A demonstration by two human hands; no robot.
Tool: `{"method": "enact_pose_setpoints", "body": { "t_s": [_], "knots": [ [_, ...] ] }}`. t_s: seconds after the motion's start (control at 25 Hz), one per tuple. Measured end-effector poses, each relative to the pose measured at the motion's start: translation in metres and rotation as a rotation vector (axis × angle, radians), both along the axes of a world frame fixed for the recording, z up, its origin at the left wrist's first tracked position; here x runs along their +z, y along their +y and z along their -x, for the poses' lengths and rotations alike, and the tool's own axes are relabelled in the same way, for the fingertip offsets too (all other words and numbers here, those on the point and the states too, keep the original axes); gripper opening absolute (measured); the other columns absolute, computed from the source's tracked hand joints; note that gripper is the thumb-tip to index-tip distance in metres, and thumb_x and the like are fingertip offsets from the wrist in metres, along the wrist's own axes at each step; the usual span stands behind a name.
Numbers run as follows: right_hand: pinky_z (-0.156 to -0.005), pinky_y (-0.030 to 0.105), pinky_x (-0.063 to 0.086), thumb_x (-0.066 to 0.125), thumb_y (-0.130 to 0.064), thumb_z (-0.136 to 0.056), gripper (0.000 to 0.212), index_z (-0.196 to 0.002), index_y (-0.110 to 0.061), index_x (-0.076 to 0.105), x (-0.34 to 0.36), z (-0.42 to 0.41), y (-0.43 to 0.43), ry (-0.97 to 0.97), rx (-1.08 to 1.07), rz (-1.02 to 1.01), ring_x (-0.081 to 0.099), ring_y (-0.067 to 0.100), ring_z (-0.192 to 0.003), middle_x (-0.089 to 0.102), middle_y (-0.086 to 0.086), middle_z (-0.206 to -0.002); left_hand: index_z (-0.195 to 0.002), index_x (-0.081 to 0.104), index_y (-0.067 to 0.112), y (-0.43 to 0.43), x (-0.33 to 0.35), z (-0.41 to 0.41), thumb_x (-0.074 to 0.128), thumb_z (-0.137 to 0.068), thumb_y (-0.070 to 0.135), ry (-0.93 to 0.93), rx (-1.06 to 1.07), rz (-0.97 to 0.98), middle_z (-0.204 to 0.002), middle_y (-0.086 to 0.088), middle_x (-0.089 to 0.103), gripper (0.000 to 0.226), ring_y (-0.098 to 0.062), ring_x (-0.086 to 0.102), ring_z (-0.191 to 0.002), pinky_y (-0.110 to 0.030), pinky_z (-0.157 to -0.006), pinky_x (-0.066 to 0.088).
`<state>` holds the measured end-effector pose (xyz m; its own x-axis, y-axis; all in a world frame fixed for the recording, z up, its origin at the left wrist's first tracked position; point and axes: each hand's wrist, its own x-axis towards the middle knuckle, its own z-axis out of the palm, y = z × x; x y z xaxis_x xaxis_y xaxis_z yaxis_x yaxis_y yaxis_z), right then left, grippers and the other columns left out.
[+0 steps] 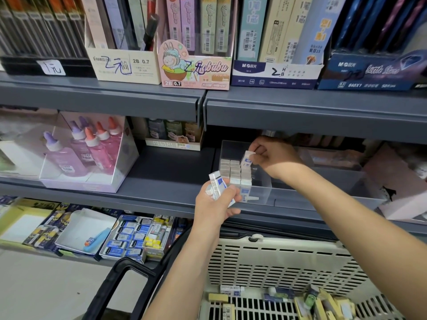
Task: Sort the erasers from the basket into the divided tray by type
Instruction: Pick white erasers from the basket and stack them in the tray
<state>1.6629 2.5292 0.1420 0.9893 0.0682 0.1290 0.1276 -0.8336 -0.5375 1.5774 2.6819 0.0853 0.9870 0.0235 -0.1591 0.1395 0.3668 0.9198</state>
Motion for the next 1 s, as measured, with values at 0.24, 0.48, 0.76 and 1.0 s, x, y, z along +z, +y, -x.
{"method": "enact_pose_setpoints", "body": {
  "t_s": [0.24, 0.48, 0.76, 1.0],
  "knots": [
    [-0.085, 0.025, 0.043, 0.053, -0.012, -0.089, 0.02, -0.102, -0.013, 0.068, -0.019, 0.003, 0.007, -0.008, -0.001, 0.137, 0.06, 0.024, -0.1, 0.065, 0.006, -0.109, -0.098, 0.06, 0.017, -0.001, -0.001, 0.0, 0.066, -0.085, 0.011, 0.011, 0.005, 0.003, -0.083, -0.003, 0.07, 0.015, -0.013, 0.07, -0.076, -0.023, -0.056, 0.053],
    [-0.093, 0.026, 0.04, 0.051, -0.021, -0.093, 0.026, -0.113, -0.018, 0.066, -0.009, 0.016, 0.007, -0.018, 0.104, 0.178, 0.053, 0.021, -0.109, 0.056, 0.004, -0.119, -0.1, 0.06, 0.015, 0.001, 0.001, 0.001, 0.064, -0.086, 0.012, 0.011, -0.054, -0.029, -0.073, -0.001, 0.071, 0.015, -0.015, 0.069, -0.076, -0.022, -0.051, 0.05],
    [-0.074, 0.023, 0.048, 0.061, -0.015, -0.087, 0.017, -0.088, -0.031, 0.065, 0.011, 0.053, 0.024, 0.131, 0.37, -0.253, 0.055, 0.003, -0.069, 0.062, -0.013, -0.075, -0.097, 0.062, 0.016, 0.001, 0.003, 0.003, 0.067, -0.085, 0.018, 0.012, -0.161, -0.065, -0.075, -0.001, 0.071, 0.014, -0.015, 0.069, -0.072, -0.021, -0.045, 0.045],
    [-0.052, 0.01, 0.043, 0.054, -0.005, -0.091, 0.019, -0.091, -0.022, 0.06, 0.02, 0.055, 0.002, 0.22, 0.27, -0.495, 0.057, -0.001, -0.054, 0.063, -0.004, -0.069, -0.105, 0.061, 0.01, 0.004, 0.006, 0.001, 0.064, -0.084, 0.025, 0.097, -0.184, 0.223, -0.084, -0.011, 0.073, 0.026, -0.017, 0.07, -0.07, -0.018, -0.042, 0.043]
  ]
}}
